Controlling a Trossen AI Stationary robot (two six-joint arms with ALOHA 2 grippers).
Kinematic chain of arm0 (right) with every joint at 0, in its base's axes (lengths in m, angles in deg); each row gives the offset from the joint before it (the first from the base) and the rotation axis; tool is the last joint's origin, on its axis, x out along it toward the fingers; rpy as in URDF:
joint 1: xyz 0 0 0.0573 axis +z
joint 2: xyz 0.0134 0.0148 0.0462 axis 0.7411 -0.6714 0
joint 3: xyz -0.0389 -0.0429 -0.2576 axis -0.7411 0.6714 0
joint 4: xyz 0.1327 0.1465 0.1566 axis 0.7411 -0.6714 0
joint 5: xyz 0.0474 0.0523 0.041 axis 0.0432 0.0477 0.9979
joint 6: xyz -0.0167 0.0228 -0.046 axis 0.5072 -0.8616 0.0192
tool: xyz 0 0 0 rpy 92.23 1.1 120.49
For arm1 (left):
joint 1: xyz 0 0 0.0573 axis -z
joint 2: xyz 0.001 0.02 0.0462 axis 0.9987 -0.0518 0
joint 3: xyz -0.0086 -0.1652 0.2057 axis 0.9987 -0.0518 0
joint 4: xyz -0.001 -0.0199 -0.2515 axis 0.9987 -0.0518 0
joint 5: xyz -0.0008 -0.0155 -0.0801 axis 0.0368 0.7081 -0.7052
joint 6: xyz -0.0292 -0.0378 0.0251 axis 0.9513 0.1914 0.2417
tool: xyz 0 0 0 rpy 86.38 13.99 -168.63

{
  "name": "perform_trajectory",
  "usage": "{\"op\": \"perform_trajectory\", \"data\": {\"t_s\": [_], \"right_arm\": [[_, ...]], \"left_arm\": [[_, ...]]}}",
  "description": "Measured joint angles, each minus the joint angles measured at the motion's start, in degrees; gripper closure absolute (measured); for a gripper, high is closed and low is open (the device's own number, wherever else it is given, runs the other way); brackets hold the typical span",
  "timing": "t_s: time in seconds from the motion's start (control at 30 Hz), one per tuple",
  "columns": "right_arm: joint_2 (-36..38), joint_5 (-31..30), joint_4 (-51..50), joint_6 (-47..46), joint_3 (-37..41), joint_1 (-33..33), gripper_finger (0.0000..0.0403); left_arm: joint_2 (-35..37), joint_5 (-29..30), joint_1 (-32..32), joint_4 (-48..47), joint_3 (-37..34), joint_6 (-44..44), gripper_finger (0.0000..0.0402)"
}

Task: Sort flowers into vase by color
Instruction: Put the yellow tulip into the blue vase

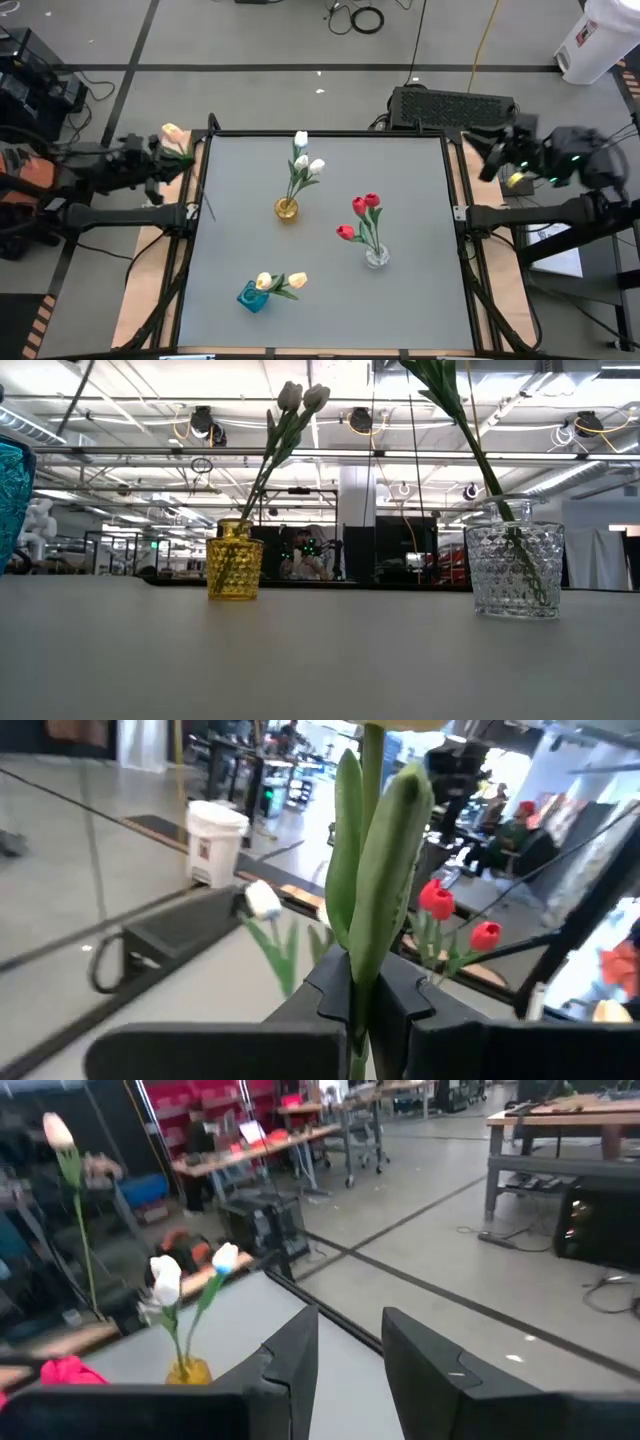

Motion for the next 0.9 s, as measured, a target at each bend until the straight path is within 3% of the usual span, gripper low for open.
{"op": "perform_trajectory", "data": {"t_s": [0.17, 0.33, 0.57, 0.73, 0.9], "right_arm": [[8.3, 0.4, 13.9, -4.7, 17.5, 0.0, 0.0298], [11.5, 0.4, 23.4, -7.2, 27.6, 0.0, 0.0298], [10.4, 0.4, 25.6, -7.2, 30.7, 0.0, 0.0298], [9.9, 0.3, 25.8, -6.8, 30.7, 0.0, 0.0298], [9.9, 0.3, 25.8, -6.8, 30.7, 0.0, 0.0298]], "left_arm": [[0.0, -6.2, 0.0, 9.0, -7.6, 4.4, 0.0386], [0.0, -12.7, 0.0, 15.2, -12.5, 7.9, 0.0386], [-0.5, -22.3, 0.0, 23.5, -14.5, 10.8, 0.0386], [-2.3, -25.2, 0.0, 29.6, -14.5, 10.6, 0.0386], [-6.8, -28.1, 0.2, 30.0, -14.5, 8.5, 0.0386]]}}
